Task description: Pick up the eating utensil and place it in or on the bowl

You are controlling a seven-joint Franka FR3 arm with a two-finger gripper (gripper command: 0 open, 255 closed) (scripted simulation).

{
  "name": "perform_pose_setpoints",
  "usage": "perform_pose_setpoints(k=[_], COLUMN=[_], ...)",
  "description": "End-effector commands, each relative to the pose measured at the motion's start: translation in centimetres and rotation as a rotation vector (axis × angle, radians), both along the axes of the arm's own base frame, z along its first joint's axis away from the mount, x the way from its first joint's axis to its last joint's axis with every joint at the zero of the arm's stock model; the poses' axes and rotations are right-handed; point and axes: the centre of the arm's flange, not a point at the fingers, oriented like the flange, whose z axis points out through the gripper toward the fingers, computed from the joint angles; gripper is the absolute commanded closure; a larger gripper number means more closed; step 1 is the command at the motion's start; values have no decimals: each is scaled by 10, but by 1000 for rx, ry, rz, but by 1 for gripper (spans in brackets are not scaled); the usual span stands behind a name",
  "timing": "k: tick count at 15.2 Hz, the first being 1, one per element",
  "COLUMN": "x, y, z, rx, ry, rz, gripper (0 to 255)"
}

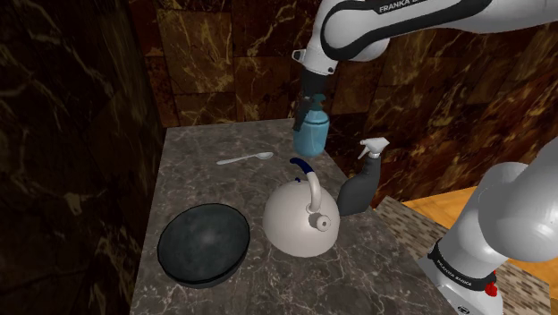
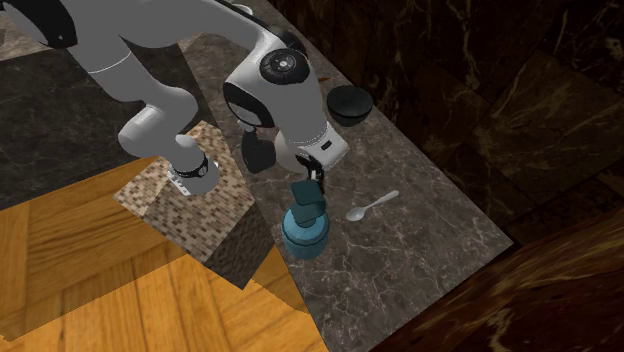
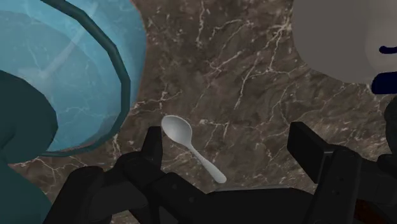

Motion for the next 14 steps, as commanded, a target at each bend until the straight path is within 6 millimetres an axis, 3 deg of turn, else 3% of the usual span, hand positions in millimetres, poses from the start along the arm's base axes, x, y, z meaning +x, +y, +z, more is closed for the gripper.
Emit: perform_pose_setpoints(k=[1,14], x=[23,150], y=[7,75], z=[-16,-112], rx=[8,56], ry=[-1,-6], rz=[43,310], gripper=[0,0])
